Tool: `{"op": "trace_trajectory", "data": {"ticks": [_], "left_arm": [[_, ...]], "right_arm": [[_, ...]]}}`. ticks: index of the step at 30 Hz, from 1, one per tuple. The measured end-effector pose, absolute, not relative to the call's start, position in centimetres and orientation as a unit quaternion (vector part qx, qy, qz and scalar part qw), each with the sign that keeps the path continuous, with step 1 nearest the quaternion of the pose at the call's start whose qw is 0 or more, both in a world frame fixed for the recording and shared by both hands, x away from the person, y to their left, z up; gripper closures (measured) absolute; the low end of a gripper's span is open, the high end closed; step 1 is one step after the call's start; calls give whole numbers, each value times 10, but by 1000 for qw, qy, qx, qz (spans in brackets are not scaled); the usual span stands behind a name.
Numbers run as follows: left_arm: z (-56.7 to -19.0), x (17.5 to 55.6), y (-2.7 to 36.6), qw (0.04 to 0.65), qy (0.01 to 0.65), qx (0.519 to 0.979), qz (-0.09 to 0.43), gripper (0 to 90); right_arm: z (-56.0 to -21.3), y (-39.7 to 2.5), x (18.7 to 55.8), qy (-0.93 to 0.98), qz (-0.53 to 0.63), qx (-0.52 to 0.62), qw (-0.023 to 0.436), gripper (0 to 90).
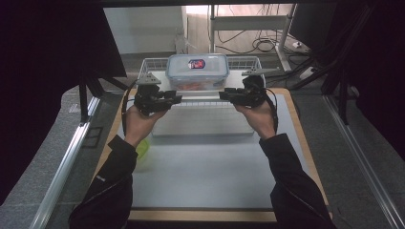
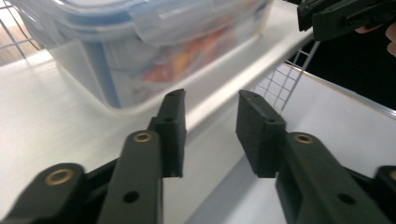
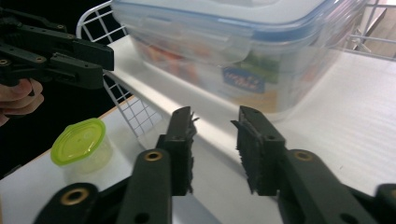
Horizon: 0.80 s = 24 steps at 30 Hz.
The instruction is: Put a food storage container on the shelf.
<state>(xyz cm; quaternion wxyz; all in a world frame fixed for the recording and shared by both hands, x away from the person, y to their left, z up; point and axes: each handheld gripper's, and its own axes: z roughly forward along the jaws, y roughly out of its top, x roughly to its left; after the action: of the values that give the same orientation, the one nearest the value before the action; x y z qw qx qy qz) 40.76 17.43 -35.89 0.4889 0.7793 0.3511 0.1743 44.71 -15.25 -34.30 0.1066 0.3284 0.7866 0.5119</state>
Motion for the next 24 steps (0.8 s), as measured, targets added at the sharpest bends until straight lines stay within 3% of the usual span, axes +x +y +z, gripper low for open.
{"op": "trace_trajectory", "data": {"ticks": [24], "left_arm": [[-407,339,170,498,328,782,181,269]], "right_arm": [[-381,-163,382,808,496,288,135,280]]}}
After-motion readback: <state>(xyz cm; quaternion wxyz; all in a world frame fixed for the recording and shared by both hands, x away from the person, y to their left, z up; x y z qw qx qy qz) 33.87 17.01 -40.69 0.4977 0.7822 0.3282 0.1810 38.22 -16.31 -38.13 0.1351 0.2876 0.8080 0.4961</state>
